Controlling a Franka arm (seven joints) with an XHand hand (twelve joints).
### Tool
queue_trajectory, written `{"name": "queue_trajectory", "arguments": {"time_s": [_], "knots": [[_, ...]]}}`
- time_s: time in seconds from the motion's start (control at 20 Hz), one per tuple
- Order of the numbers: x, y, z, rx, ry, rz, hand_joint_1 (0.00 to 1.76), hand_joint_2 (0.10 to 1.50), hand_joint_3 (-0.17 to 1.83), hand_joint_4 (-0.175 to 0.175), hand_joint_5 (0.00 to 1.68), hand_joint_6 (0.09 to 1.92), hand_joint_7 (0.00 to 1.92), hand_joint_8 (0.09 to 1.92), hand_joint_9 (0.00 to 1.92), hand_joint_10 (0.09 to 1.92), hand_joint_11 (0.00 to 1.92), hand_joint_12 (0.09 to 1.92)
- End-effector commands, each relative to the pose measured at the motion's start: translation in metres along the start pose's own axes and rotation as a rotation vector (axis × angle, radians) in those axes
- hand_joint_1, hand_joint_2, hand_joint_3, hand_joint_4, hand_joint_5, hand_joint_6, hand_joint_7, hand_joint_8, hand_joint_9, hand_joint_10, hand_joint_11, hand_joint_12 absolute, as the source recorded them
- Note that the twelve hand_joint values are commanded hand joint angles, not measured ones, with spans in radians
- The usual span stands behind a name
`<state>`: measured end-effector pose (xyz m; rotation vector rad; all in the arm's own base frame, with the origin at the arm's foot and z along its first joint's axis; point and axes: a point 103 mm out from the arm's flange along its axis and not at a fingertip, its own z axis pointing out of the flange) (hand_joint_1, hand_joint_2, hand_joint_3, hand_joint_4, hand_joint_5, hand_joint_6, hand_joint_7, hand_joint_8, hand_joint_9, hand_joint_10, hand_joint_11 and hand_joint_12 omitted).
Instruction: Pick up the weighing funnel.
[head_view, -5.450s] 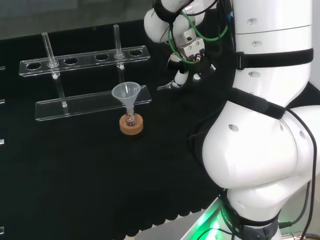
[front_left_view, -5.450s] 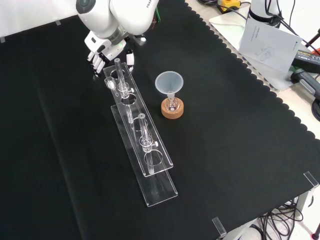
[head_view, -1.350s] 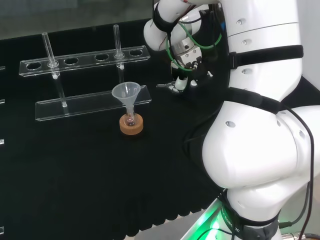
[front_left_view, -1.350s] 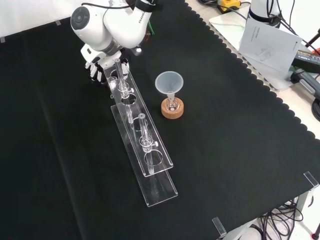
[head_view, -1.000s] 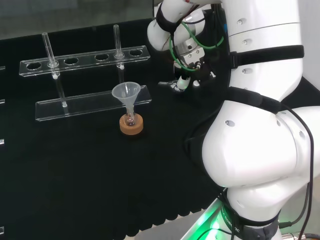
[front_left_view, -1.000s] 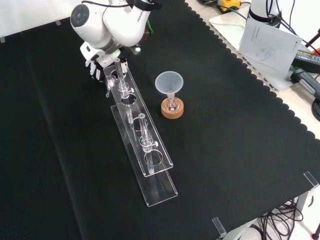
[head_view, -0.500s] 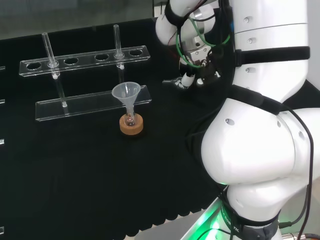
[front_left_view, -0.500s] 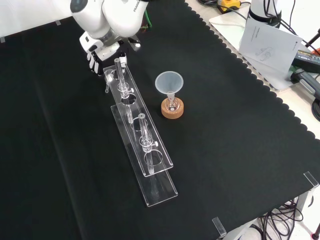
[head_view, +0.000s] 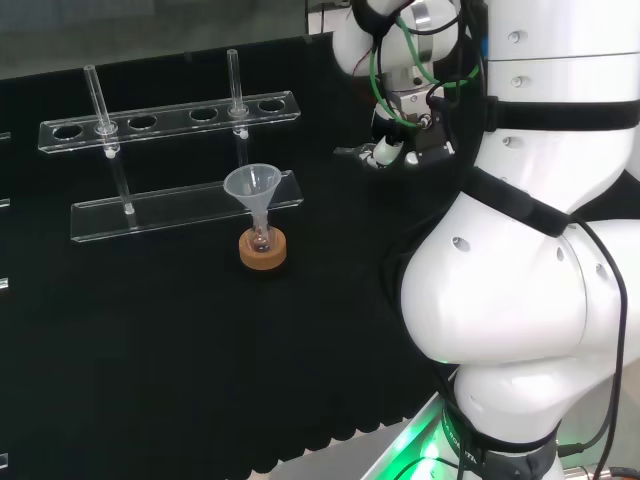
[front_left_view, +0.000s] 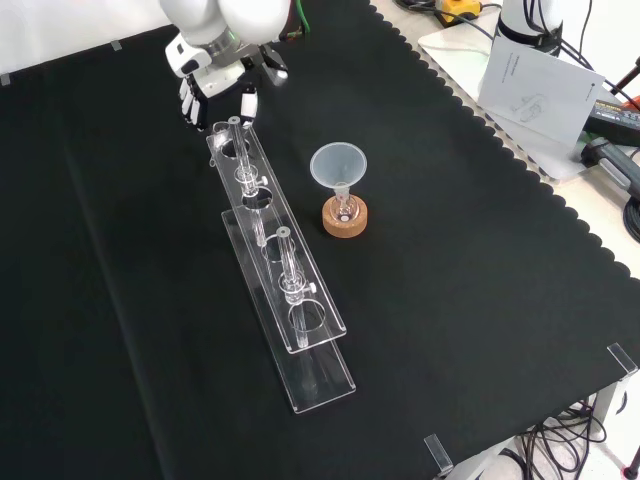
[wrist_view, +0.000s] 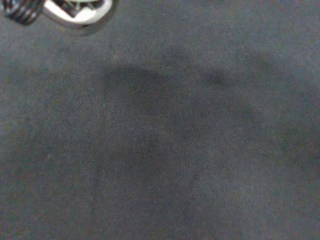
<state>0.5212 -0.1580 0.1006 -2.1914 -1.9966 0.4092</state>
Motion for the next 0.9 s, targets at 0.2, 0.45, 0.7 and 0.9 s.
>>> {"name": "queue_trajectory", "arguments": {"time_s": [0.2, 0.45, 0.7, 0.9], "knots": [[-0.019, -0.034, -0.019, -0.093, 0.089, 0.009, 1.09, 0.74, 0.54, 0.175, 1.21, 0.75, 0.73, 0.62, 1.01, 0.36, 0.78, 1.08], [-0.024, -0.057, -0.036, -0.148, 0.094, 0.052, 1.09, 0.74, 0.54, 0.175, 1.21, 0.75, 0.73, 0.62, 1.02, 0.34, 0.81, 1.06], [-0.021, -0.077, -0.055, -0.183, 0.075, 0.06, 1.09, 0.74, 0.54, 0.175, 1.21, 0.74, 0.73, 0.62, 1.03, 0.34, 0.83, 1.05], [-0.017, -0.094, -0.068, -0.207, 0.08, 0.069, 1.09, 0.74, 0.54, 0.175, 1.21, 0.75, 0.73, 0.62, 1.03, 0.34, 0.83, 1.05]]}}
